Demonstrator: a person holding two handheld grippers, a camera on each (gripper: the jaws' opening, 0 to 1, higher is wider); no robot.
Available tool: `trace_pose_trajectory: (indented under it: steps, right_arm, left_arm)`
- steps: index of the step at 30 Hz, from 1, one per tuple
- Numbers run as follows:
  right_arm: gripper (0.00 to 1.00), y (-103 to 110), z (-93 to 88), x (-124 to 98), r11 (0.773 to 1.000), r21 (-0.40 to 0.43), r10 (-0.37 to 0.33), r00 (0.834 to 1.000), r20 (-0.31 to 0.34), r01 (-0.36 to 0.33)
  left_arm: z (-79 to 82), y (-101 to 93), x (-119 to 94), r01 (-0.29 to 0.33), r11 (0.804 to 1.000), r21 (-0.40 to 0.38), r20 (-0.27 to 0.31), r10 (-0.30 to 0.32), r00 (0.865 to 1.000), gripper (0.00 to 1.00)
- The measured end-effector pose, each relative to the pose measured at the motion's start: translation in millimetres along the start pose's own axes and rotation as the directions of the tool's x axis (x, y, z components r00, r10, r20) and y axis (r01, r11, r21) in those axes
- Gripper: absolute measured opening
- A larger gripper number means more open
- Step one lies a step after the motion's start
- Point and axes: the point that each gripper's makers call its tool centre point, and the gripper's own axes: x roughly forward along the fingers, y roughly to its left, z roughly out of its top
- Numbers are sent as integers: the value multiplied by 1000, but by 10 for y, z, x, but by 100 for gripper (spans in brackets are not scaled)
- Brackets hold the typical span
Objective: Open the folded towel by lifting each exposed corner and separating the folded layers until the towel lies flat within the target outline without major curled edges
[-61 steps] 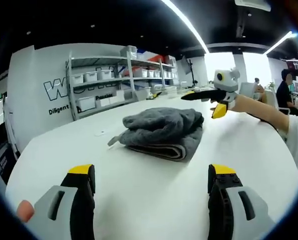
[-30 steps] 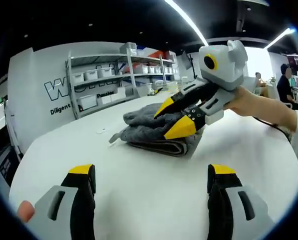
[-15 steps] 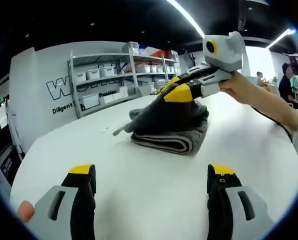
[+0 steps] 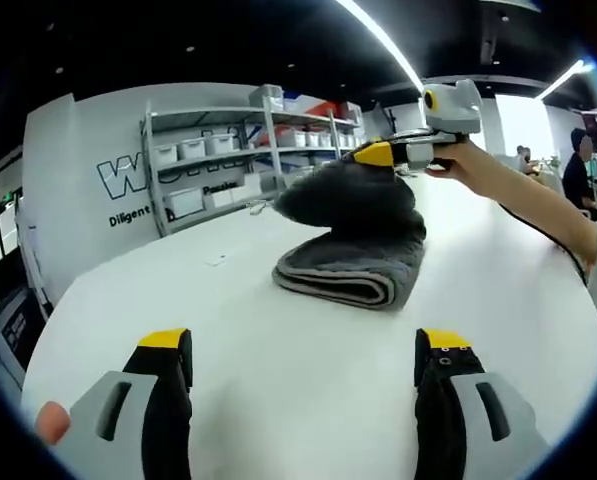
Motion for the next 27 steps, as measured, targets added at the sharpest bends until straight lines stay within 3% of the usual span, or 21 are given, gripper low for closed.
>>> trace_pose_trajectory:
  steps: [6,10,12,17,19,22,27]
  right_arm:
    - [8,-486,-196,-257,992,42,-121,993,-6,121]
    - [8,-836,-411,-472,970,140,-199,980,-26,200]
    - [9,-1028,-584,-615,954,173,-238,969,-62,246]
    - [9,-1385,-1022,-921,930,156,-302,933,-195,334]
    - [10,-1439,-1231,-1020,930,161,-282,923,-262,330]
    - [10,-1473,-1433,-1115,933,177,-250,919,-303,313]
    - [10,-1409,-1476,-1133,935,191,-229,920,-317,299]
  left_arm:
    - [-13,-1,2,1,1000,1,-2,-1,1000,91]
    - [-22,3,2,1,1000,1,-4,-1,1000,91]
    - [-28,5,0,-1,1000,2,-6,1,1000,91]
    - [-36,11,7,-1,1000,5,-9,1,1000,91]
    - [-57,13,13,-3,1000,11,-16,3,1000,90]
    - [-73,16,17,-3,1000,12,-22,3,1000,90]
    - [-86,8,22,1,1000,12,-25,0,1000,90]
